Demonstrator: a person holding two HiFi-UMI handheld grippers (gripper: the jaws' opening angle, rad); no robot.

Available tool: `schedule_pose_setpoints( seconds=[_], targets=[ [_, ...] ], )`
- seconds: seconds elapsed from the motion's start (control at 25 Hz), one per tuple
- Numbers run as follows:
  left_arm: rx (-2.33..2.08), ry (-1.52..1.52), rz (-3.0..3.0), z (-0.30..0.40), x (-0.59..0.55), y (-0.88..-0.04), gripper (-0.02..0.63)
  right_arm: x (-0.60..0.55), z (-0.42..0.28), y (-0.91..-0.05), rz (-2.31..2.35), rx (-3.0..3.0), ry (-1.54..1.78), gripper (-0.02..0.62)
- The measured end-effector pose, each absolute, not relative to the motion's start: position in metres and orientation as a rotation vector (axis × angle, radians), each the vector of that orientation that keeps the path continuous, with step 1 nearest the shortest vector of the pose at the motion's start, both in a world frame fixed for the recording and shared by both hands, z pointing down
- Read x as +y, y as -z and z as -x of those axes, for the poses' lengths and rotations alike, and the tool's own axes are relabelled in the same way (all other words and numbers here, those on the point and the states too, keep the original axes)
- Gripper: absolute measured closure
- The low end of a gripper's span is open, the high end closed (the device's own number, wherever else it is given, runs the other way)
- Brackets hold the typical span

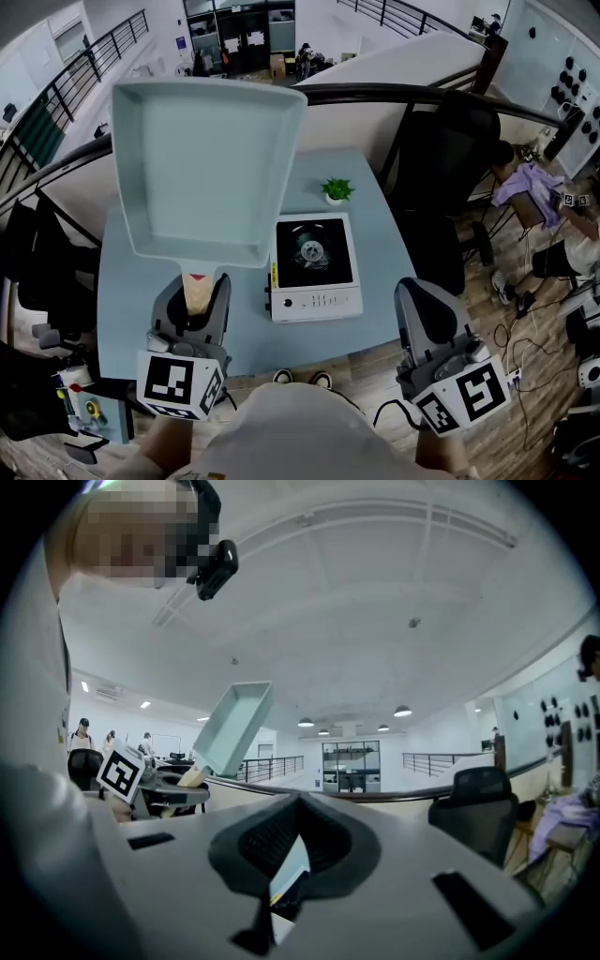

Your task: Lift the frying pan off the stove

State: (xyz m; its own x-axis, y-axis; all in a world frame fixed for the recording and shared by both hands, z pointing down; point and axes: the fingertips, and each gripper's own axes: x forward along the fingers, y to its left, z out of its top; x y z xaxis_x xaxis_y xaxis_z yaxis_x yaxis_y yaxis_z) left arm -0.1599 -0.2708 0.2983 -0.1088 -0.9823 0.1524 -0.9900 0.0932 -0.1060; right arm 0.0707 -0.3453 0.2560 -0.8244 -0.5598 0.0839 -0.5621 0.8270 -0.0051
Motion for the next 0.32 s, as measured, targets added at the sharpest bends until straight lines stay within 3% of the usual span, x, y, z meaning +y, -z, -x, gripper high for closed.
schedule_pose_setpoints(
  seconds=[0.32],
  targets=[
    [-2.296,-0.283,-2.051,0.1630,-0.2702,-0.2945,0.482,-0.3429,-0.0685,-0.2548,-0.876,-2.929,-0.069,0.592]
  ],
)
